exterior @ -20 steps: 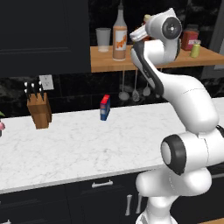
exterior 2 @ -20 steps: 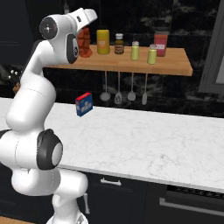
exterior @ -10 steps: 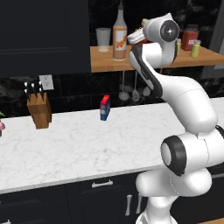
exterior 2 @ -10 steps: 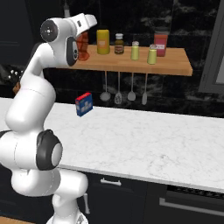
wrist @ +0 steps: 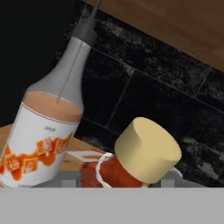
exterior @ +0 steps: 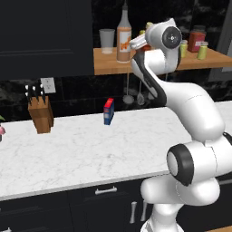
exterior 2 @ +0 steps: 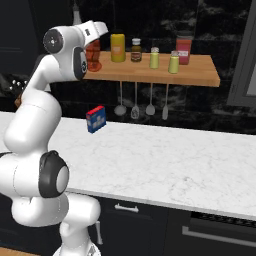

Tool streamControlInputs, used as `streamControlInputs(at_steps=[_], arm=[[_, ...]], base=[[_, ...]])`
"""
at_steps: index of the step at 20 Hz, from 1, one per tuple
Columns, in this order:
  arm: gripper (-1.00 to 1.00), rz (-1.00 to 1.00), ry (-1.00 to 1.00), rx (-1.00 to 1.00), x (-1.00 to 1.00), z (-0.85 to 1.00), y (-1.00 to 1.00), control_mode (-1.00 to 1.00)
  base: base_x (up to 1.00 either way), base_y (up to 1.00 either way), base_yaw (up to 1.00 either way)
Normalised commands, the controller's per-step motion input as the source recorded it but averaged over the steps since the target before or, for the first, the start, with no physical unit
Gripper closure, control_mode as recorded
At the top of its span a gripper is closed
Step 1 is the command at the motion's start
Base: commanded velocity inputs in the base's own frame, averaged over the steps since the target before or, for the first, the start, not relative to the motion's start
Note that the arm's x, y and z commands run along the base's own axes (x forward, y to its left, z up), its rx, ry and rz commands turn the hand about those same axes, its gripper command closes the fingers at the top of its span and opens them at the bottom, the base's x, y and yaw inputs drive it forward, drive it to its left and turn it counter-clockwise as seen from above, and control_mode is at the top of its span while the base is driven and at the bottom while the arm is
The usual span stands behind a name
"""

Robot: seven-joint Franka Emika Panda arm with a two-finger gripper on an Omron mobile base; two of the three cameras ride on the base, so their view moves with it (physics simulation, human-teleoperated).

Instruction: Put the shaker and condiment bottle from the counter next to their counterparts in the cabinet.

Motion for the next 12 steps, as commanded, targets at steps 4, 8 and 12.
streamControlInputs(at_steps=[4,8,12], arm=[[-1.0,0.0,0.01,0.0,0.27,-0.33,-0.05,-1.0],[-1.0,0.0,0.04,0.0,0.52,-0.18,-0.09,-1.0],[-1.0,0.0,0.01,0.0,0.67,-0.11,-0.11,-1.0]], base=[[0.0,0.0,0.0],[0.0,0.0,0.0],[0.0,0.0,0.0]])
